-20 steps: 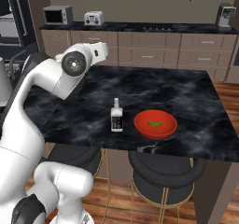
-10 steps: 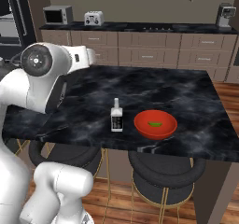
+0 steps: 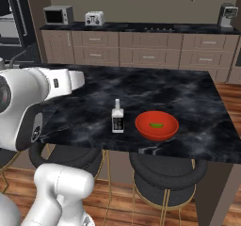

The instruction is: There is a bowl on the dining counter. Grab a lemon wedge from the fridge and place it in the bowl. Then get the liquor bottle and glass cup from the cabinet and place them next to the bowl.

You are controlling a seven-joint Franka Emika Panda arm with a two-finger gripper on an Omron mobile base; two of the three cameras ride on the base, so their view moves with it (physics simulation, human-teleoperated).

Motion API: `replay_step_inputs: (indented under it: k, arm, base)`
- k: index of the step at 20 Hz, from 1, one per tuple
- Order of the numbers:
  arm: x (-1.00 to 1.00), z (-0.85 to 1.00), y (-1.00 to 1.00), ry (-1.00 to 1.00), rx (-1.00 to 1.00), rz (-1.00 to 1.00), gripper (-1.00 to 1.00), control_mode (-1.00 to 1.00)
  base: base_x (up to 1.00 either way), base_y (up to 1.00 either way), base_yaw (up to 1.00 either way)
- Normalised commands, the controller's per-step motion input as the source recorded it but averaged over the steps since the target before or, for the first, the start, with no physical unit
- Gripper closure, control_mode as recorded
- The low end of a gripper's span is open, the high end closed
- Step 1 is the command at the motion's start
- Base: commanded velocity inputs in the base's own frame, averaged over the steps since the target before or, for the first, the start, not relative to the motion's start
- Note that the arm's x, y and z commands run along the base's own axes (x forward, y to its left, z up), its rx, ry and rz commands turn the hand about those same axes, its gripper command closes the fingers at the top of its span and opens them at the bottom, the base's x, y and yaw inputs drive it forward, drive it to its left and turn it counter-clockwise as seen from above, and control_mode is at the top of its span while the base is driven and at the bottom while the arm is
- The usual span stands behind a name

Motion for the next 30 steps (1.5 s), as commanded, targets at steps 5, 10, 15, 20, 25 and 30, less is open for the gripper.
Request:
replay_step_inputs:
  k: [5,10,15,20,25,30]
  arm:
    - [-0.03,-0.04,0.0,0.0,0.0,0.0,-1.0,-1.0]
    - [-0.26,-0.13,0.0,0.0,0.0,-0.02,-1.0,1.0]
    - [0.0,0.0,0.0,0.0,0.0,0.0,-1.0,1.0]
    - [0.0,0.0,0.0,0.0,0.0,0.0,-1.0,1.0]
    - [0.0,0.0,0.0,0.0,0.0,0.0,-1.0,1.0]
    - [0.0,0.0,0.0,0.0,0.0,0.0,-1.0,1.0]
  base:
    - [0.0,0.0,0.0]
    - [-0.3,-0.03,-0.06]
    - [-0.74,-0.4,-0.18]
    - [-0.36,-0.91,-0.12]
    - [-0.01,-1.0,-0.05]
    - [0.05,-1.0,-0.02]
